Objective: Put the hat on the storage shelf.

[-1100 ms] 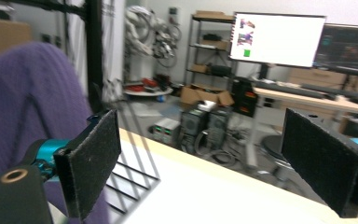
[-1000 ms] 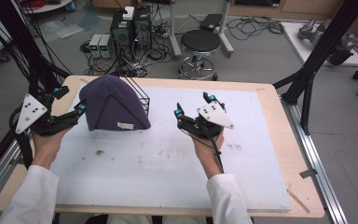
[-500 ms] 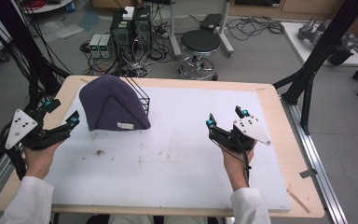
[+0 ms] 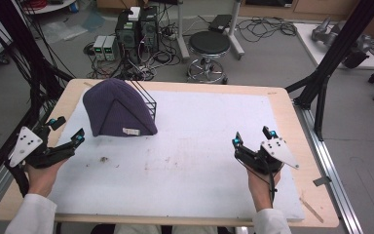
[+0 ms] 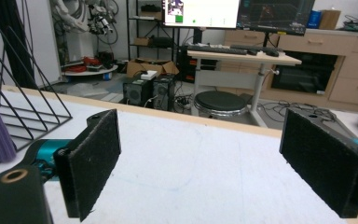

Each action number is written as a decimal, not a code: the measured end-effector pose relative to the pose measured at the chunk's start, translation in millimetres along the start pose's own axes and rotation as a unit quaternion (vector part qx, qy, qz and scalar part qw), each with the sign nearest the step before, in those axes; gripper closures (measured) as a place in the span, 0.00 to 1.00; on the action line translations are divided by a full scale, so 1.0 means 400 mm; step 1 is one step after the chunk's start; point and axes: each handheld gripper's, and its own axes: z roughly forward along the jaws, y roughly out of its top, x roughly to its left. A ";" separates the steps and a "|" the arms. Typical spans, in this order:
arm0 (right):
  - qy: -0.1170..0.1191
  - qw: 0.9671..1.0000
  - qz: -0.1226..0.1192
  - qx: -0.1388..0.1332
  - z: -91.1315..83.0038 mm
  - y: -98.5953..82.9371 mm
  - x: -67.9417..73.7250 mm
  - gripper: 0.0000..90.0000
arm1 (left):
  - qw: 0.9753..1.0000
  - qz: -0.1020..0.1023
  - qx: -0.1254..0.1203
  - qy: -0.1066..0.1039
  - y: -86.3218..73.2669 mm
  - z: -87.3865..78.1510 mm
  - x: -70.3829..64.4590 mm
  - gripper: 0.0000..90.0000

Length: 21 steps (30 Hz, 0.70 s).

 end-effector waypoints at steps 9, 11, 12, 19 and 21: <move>-0.015 1.000 0.005 0.021 -0.017 -0.070 -0.012 0.13 | 0.999 -0.030 0.012 0.011 -0.047 -0.010 -0.009 0.28; -0.015 1.000 0.004 0.027 -0.021 -0.087 -0.010 0.13 | 0.999 -0.034 0.011 0.016 -0.061 -0.015 -0.013 0.28; -0.016 0.999 0.005 0.034 -0.023 -0.092 -0.008 0.13 | 0.999 -0.037 0.014 0.019 -0.071 -0.019 -0.016 0.28; -0.021 0.998 0.004 0.051 -0.038 -0.138 -0.004 0.13 | 0.998 -0.046 0.020 0.033 -0.118 -0.039 -0.030 0.28; -0.025 0.998 0.013 0.052 -0.039 -0.144 -0.001 0.13 | 0.998 -0.048 0.021 0.032 -0.119 -0.041 -0.030 0.28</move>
